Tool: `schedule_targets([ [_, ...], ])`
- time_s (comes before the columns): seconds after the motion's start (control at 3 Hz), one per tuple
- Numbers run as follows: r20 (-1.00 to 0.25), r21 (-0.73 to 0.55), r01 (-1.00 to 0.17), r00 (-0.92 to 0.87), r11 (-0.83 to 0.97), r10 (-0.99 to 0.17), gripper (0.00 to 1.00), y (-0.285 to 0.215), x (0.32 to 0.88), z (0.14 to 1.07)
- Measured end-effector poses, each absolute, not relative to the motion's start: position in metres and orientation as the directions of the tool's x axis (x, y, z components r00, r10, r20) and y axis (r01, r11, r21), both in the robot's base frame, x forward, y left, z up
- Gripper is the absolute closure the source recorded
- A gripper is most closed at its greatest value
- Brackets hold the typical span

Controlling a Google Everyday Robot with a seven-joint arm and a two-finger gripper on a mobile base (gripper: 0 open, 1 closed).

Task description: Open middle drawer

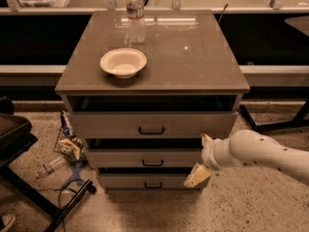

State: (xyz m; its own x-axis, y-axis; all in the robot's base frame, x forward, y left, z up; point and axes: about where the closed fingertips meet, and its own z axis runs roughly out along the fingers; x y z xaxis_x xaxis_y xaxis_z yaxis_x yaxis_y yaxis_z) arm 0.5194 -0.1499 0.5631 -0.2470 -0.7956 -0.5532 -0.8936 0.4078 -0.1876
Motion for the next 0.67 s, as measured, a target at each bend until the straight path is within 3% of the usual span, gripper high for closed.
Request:
schedule_targets([
  [0.67, -0.564, -0.100, -0.913, -0.275, 0.396, -0.778, 0.00, -0.147, 0.530, 0.499],
])
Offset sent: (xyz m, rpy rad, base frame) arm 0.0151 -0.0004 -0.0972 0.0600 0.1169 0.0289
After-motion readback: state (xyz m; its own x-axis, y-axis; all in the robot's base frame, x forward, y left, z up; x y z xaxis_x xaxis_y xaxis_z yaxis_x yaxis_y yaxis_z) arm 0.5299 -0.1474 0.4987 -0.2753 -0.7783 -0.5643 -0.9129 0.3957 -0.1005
